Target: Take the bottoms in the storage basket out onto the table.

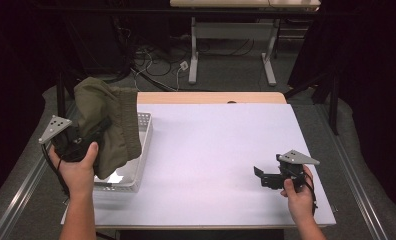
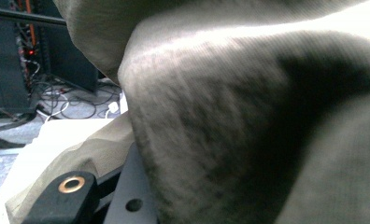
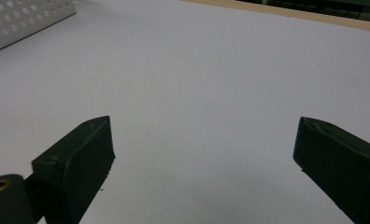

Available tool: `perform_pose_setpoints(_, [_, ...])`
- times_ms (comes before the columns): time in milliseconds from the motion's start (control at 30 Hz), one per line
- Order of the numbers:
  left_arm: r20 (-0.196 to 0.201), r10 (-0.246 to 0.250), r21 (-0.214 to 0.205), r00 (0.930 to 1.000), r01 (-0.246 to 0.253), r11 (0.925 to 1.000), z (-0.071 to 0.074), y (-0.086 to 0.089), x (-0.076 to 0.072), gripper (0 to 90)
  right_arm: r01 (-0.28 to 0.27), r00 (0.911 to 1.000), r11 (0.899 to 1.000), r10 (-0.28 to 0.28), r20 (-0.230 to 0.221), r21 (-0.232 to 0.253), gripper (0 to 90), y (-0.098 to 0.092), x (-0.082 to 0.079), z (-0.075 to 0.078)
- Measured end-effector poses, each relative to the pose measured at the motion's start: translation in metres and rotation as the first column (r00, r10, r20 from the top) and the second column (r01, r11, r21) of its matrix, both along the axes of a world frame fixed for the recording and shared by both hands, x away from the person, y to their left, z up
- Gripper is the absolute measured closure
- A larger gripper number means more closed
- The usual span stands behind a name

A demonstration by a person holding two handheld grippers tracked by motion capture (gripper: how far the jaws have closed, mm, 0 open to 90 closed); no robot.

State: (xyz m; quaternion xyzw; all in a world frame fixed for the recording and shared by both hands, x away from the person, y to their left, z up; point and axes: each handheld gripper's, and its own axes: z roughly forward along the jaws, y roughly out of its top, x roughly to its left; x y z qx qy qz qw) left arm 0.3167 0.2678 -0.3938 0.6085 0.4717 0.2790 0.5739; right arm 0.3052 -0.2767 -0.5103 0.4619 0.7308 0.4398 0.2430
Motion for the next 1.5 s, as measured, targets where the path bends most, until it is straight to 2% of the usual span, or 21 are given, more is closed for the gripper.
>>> perform_pose_setpoints(200, [0.017, -0.052, 0.003, 0.9985, 0.052, 0.9986, 0.005, -0.014, -0.004, 72.4, -0.001, 1.0, 1.0, 0.001, 0.001, 0.0, 4.9, 0.0, 0.0, 0.0])
perform_pose_setpoints(567, [0.008, -0.129, 0.042, 0.9916, 0.129, 0.9908, 0.004, -0.042, -0.005, 72.4, -0.007, 1.0, 1.0, 0.007, 0.003, 0.005, 4.9, 0.0, 0.0, 0.0])
perform_pose_setpoints(733, [0.004, -0.167, 0.073, 0.986, 0.166, 0.9835, 0.003, -0.056, -0.005, 72.4, -0.007, 1.0, 1.0, 0.007, 0.004, 0.006, 4.9, 0.0, 0.0, 0.001])
perform_pose_setpoints(1000, [-0.004, -0.219, 0.084, 0.9757, 0.219, 0.9721, -0.001, -0.074, -0.005, 72.4, -0.007, 1.0, 1.0, 0.007, 0.005, 0.007, 4.9, 0.0, 0.0, 0.001])
perform_pose_setpoints(1500, [-0.011, -0.285, 0.101, 0.9585, 0.284, 0.9534, -0.005, -0.097, -0.008, 72.3, -0.01, 0.9999, 1.0, 0.01, 0.005, 0.006, 5.0, 0.001, 0.0, 0.001])
